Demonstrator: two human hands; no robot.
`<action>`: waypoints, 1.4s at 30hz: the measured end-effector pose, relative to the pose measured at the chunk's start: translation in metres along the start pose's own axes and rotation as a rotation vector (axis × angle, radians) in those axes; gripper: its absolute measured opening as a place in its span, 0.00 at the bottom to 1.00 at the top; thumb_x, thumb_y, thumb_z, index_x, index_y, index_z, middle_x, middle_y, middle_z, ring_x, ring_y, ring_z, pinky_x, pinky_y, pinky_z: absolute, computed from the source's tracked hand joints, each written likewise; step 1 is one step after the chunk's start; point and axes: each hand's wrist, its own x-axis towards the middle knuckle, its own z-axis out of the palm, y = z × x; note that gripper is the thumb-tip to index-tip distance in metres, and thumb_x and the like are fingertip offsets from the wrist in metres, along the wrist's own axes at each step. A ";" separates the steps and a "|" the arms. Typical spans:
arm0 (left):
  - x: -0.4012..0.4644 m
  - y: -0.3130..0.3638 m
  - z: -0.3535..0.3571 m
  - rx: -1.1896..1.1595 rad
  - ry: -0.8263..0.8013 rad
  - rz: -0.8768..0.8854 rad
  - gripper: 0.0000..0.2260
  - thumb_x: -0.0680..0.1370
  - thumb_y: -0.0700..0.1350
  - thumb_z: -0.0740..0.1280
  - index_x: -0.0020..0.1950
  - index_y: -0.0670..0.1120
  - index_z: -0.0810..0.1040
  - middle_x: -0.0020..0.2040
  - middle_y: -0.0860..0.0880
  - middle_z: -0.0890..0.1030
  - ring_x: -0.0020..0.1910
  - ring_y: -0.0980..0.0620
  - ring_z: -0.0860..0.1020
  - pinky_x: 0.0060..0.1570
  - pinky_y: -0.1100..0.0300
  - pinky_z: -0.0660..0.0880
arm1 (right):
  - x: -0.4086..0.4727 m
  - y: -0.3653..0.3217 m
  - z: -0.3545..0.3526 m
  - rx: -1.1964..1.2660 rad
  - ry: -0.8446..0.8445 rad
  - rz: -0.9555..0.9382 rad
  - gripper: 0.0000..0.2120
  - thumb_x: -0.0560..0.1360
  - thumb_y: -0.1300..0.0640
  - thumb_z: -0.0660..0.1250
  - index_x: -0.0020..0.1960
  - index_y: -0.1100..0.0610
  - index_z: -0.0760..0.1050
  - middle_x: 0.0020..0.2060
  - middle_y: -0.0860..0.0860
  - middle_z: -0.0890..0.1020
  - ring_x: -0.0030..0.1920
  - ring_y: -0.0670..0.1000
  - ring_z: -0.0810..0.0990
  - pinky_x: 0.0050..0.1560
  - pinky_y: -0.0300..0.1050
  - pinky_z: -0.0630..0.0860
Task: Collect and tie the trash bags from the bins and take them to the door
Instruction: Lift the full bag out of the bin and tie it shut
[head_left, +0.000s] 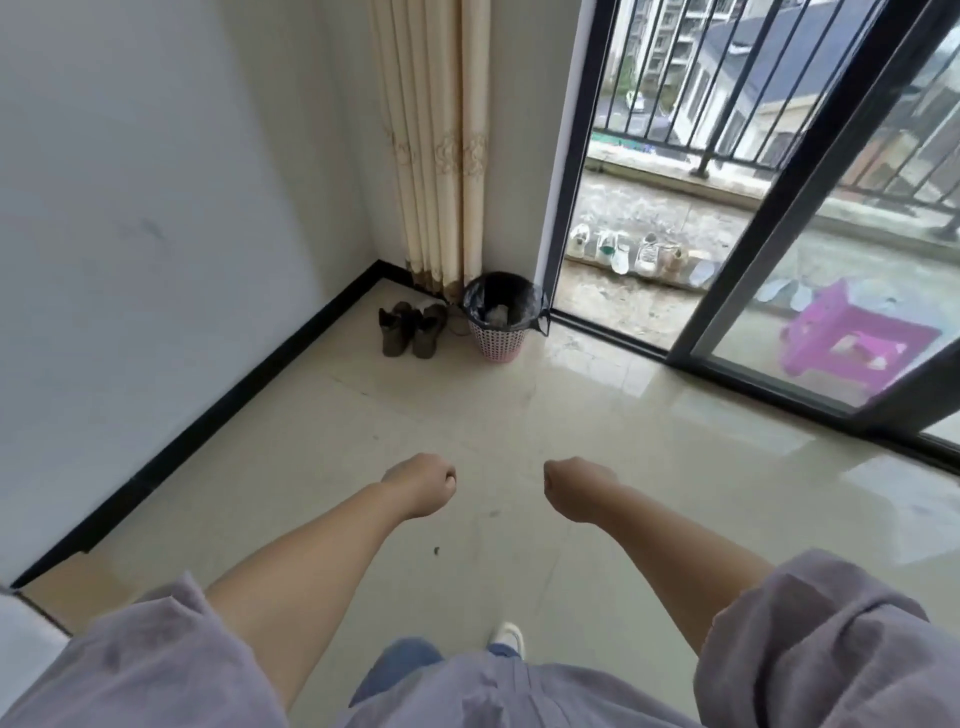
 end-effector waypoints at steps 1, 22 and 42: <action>0.018 0.001 -0.013 -0.014 0.005 0.002 0.14 0.77 0.43 0.54 0.53 0.46 0.79 0.54 0.46 0.81 0.52 0.43 0.78 0.48 0.57 0.74 | 0.019 0.005 -0.015 -0.003 -0.004 0.000 0.15 0.79 0.60 0.49 0.59 0.61 0.70 0.59 0.58 0.76 0.56 0.59 0.77 0.46 0.45 0.67; 0.456 -0.018 -0.262 0.052 -0.155 0.100 0.13 0.77 0.44 0.55 0.53 0.47 0.79 0.58 0.47 0.79 0.55 0.44 0.77 0.54 0.55 0.75 | 0.412 0.083 -0.203 0.235 -0.118 0.235 0.11 0.77 0.62 0.50 0.52 0.59 0.70 0.56 0.60 0.77 0.44 0.57 0.71 0.43 0.46 0.67; 0.876 -0.085 -0.041 -0.826 0.346 -0.642 0.25 0.79 0.46 0.61 0.74 0.39 0.59 0.71 0.37 0.65 0.67 0.38 0.69 0.63 0.51 0.67 | 0.862 0.190 0.003 0.762 -0.050 0.403 0.06 0.79 0.56 0.53 0.49 0.57 0.67 0.54 0.63 0.80 0.53 0.63 0.81 0.54 0.55 0.79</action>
